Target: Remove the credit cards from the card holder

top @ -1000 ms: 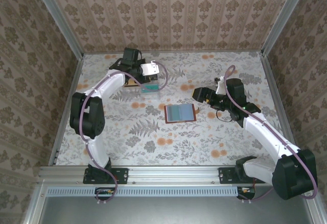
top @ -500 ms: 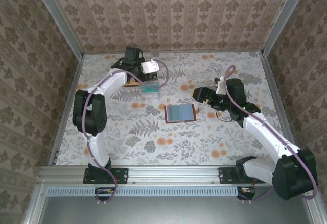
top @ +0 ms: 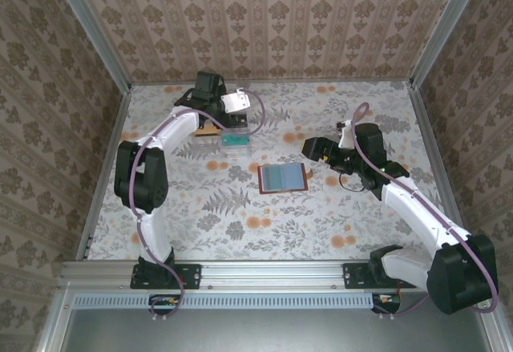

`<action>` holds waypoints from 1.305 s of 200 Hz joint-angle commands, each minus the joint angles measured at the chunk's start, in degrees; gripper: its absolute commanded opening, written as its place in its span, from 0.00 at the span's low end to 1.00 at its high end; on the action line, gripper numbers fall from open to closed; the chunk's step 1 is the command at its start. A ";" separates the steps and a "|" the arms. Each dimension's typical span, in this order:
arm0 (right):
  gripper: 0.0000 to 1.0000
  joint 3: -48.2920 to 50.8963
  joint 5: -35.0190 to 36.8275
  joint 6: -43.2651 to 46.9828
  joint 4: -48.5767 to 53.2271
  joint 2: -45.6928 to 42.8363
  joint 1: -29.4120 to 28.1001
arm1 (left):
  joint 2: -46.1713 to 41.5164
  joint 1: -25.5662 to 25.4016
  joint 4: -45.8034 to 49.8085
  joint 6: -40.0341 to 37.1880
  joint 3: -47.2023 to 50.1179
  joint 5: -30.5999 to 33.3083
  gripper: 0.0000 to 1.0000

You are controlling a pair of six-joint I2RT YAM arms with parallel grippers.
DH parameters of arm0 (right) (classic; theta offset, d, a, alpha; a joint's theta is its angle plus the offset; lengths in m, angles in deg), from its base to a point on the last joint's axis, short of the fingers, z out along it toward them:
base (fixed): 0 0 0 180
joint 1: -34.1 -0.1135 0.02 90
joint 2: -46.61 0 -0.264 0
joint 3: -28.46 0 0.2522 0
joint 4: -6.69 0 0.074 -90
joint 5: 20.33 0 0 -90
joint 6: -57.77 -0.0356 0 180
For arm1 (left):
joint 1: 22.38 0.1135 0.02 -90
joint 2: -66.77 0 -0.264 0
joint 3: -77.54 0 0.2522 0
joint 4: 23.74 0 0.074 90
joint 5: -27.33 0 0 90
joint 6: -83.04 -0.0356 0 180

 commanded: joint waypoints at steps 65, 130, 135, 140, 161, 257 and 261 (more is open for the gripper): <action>1.00 -2.25 -0.45 2.26 1.25 0.97 -0.08 | -18.42 -0.19 -2.61 27.58 5.82 -1.79 1.00; 1.00 -6.33 7.85 7.46 7.19 4.17 -6.84 | -22.78 5.57 16.53 57.34 0.29 -3.30 1.00; 1.00 -6.65 8.76 7.93 7.57 4.67 -7.63 | -23.59 5.85 16.30 59.02 1.77 -3.69 1.00; 1.00 -7.26 9.78 8.43 8.23 5.33 -8.51 | -24.64 6.18 15.38 60.63 3.74 -4.84 1.00; 1.00 -8.77 13.94 9.87 10.27 7.99 -11.39 | -30.30 7.79 7.42 67.48 14.73 -12.69 1.00; 0.43 -8.98 17.77 14.19 10.00 22.84 -13.05 | -37.21 -3.25 -0.82 94.50 37.94 -7.98 0.39; 0.42 -8.98 18.17 14.36 9.99 23.35 -13.05 | -36.87 -4.23 -1.48 95.32 38.48 -7.15 0.37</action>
